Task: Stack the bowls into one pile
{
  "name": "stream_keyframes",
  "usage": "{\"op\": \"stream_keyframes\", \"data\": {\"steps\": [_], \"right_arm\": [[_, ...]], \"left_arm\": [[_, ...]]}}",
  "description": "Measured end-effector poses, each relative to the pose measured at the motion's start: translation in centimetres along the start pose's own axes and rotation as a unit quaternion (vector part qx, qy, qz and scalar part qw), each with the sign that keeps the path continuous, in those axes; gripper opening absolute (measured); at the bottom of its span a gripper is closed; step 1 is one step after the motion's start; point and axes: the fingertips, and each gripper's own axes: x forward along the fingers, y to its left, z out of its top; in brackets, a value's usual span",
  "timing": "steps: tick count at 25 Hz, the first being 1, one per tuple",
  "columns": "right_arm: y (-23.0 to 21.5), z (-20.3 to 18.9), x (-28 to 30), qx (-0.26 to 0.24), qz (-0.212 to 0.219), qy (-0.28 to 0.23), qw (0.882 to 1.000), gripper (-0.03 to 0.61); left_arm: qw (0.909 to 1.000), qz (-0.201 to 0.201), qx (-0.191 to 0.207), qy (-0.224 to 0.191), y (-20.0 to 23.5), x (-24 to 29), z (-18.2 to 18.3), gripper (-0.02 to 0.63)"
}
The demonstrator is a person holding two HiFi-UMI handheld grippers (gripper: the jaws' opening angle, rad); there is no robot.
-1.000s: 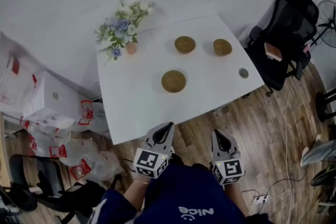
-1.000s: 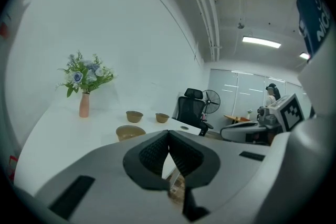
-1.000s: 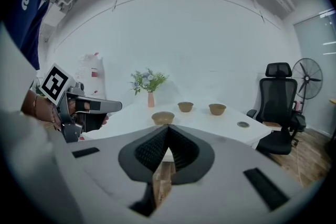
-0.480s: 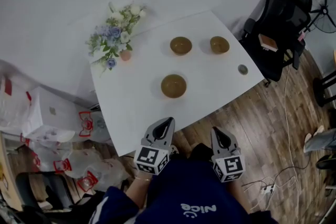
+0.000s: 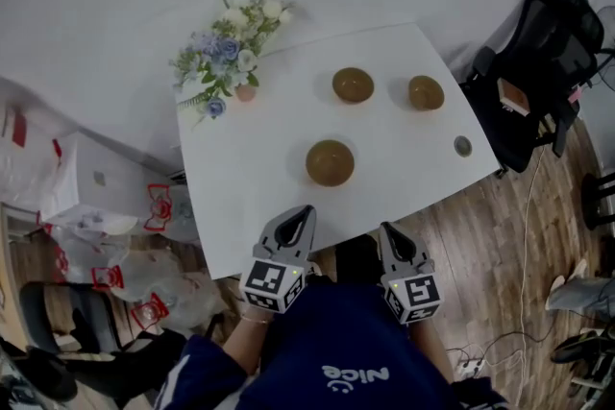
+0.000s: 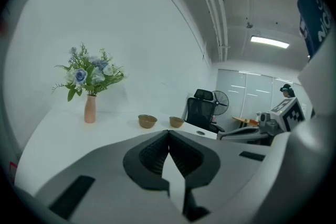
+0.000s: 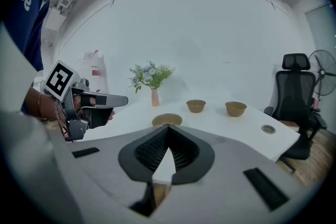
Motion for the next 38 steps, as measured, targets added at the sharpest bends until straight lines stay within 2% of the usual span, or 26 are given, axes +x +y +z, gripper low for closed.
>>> {"op": "stream_keyframes", "data": {"steps": [7,11,17,26,27,28,29,30,38], "right_arm": [[-2.6,3.4,5.8,-0.015,0.076,-0.004,0.997,0.021],[-3.8,4.9,8.3,-0.033,0.112,-0.002,0.993,0.021],[-7.0,6.0,11.1,-0.037,0.124,0.013,0.992,0.021],[-10.6,8.8,14.0,-0.030,0.136,0.007,0.990,0.023],[-11.0,9.3,14.3,-0.028,0.138,0.006,0.990,0.029],[-11.3,9.7,14.6,-0.025,0.139,0.004,0.990,0.052],[-11.7,10.1,15.0,-0.023,0.138,0.003,0.990,0.101],[-12.1,10.4,15.4,-0.021,0.137,0.001,0.990,0.114],[-14.9,11.5,19.2,0.001,0.122,0.018,0.992,0.153]], "left_arm": [[0.9978,0.064,-0.011,-0.007,2.4,3.3,2.1,0.017],[0.9963,0.086,-0.008,-0.007,2.9,5.5,2.9,0.017],[0.9933,0.113,-0.018,-0.009,3.3,8.0,3.5,0.017],[0.9871,0.158,-0.023,-0.011,4.0,9.5,4.1,0.017],[0.9864,0.163,-0.023,-0.012,4.0,9.5,4.2,0.017],[0.9857,0.166,-0.022,-0.013,4.0,9.5,4.3,0.017],[0.9851,0.170,-0.022,-0.014,4.1,9.5,4.4,0.017],[0.9843,0.175,-0.022,-0.015,4.2,9.6,4.3,0.017],[0.9793,0.200,-0.026,-0.013,4.8,9.9,4.5,0.017]]}}
